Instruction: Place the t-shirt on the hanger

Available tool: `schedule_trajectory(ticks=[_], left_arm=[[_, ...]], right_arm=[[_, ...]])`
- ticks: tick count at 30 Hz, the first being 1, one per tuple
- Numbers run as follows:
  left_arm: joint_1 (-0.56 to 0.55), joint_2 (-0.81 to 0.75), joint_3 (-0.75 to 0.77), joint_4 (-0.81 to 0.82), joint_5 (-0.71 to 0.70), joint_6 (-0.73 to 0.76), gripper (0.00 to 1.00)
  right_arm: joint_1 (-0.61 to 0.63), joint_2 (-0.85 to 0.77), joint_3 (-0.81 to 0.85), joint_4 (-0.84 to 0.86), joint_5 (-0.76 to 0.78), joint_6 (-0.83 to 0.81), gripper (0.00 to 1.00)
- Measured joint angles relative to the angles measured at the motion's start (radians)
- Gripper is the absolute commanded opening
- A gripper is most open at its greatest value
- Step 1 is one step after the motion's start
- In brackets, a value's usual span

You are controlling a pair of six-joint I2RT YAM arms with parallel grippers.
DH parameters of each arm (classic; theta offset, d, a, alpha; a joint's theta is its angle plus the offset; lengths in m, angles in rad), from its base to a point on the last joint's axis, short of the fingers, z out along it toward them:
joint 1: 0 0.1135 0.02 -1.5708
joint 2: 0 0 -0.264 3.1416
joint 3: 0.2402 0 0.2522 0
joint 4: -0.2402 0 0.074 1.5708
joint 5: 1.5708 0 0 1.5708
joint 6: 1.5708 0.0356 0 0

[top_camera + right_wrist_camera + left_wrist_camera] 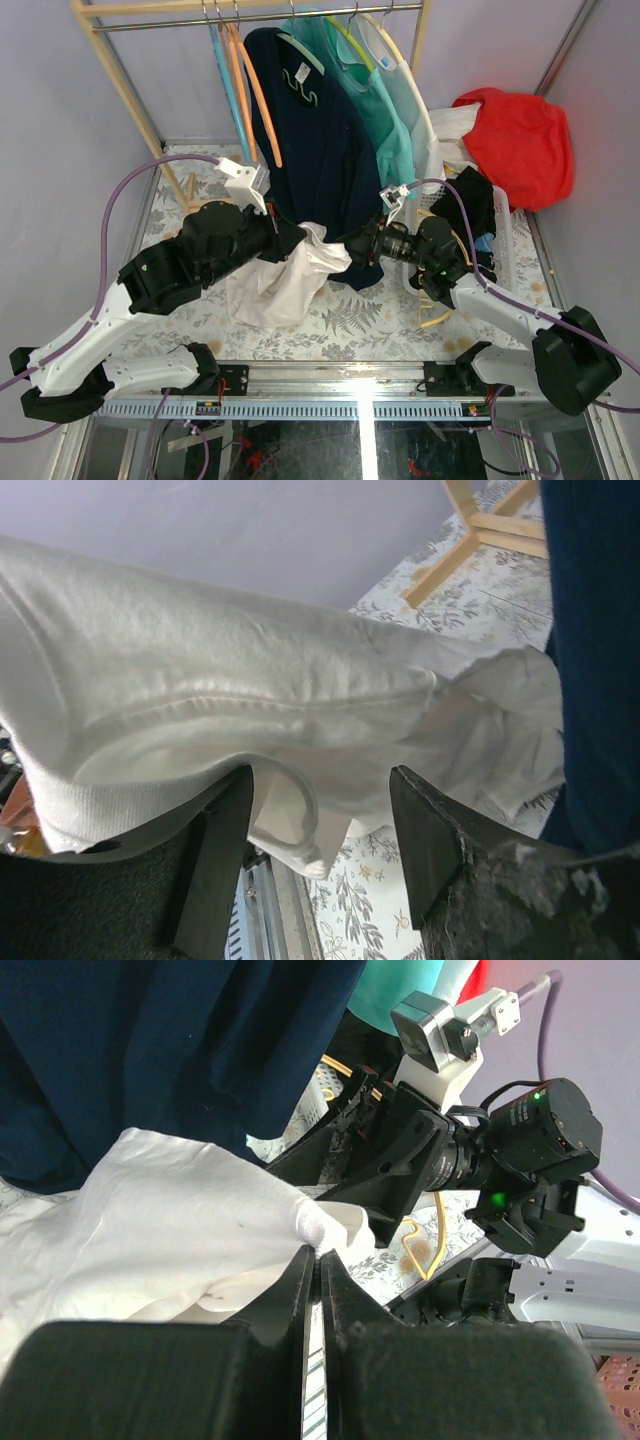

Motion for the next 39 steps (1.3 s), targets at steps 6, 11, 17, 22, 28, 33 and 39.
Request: schedule_trajectory(ticks=[6, 11, 17, 22, 28, 33, 39], left_arm=[[0.000, 0.002, 0.029, -0.018, -0.003, 0.011, 0.00], [0.000, 0.002, 0.056, -0.042, -0.031, 0.024, 0.00], [0.000, 0.008, 0.081, -0.080, -0.075, 0.035, 0.00], [0.000, 0.017, 0.093, -0.103, -0.101, 0.046, 0.00], [0.000, 0.043, 0.153, -0.136, -0.044, 0.075, 0.00], [0.000, 0.087, 0.226, -0.180, 0.062, 0.109, 0.00], [0.000, 0.102, 0.229, -0.222, 0.144, 0.132, 0.00]], right_arm=[[-0.013, 0.072, -0.029, 0.290, -0.134, 0.136, 0.43], [-0.013, 0.054, -0.095, 0.488, -0.212, 0.260, 0.06], [-0.012, -0.184, -0.116, 0.306, -0.198, 0.203, 0.00], [-0.013, -0.455, 0.015, -0.167, -0.082, -0.013, 0.27], [-0.013, -0.402, 0.234, -0.479, -0.041, -0.214, 0.43], [-0.013, -0.233, 0.346, -0.614, -0.101, -0.322, 0.66], [-0.013, -0.131, 0.431, -0.714, -0.266, -0.404, 0.71]])
